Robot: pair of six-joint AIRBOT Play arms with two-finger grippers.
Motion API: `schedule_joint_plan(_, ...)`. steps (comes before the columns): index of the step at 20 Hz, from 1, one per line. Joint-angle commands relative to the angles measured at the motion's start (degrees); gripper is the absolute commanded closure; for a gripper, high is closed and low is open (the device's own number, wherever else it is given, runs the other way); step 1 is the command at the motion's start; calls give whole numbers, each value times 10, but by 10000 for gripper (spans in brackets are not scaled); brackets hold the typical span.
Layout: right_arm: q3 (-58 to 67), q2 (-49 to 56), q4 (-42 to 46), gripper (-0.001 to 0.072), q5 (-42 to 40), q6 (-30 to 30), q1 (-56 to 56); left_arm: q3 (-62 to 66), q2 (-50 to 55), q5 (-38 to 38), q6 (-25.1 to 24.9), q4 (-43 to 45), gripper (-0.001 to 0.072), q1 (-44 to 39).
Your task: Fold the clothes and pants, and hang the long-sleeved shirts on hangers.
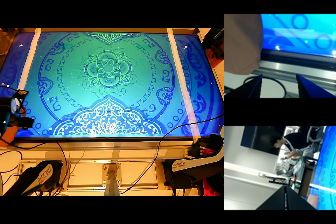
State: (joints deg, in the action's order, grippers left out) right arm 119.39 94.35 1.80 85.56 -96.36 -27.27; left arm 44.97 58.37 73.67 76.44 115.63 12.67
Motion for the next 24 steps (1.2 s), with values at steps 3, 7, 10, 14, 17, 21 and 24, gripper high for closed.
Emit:
schedule_joint_plan(3,0,0,0,695,0,0,0,-7,105,7,-2,106,202,0)
schedule_joint_plan(7,0,0,0,696,0,0,0,-7,144,-4,0,153,203,11)
schedule_joint_plan(10,0,0,0,696,0,0,0,-7,161,-13,3,171,204,39)
schedule_joint_plan(14,0,0,0,696,0,0,0,-7,170,-45,13,170,204,80)
schedule_joint_plan(17,0,0,0,696,0,0,0,-7,179,-60,13,170,215,90)
schedule_joint_plan(21,0,0,0,696,0,0,0,-7,198,-71,13,171,256,90)
schedule_joint_plan(24,0,0,0,696,0,0,0,-7,215,-83,13,173,366,90)
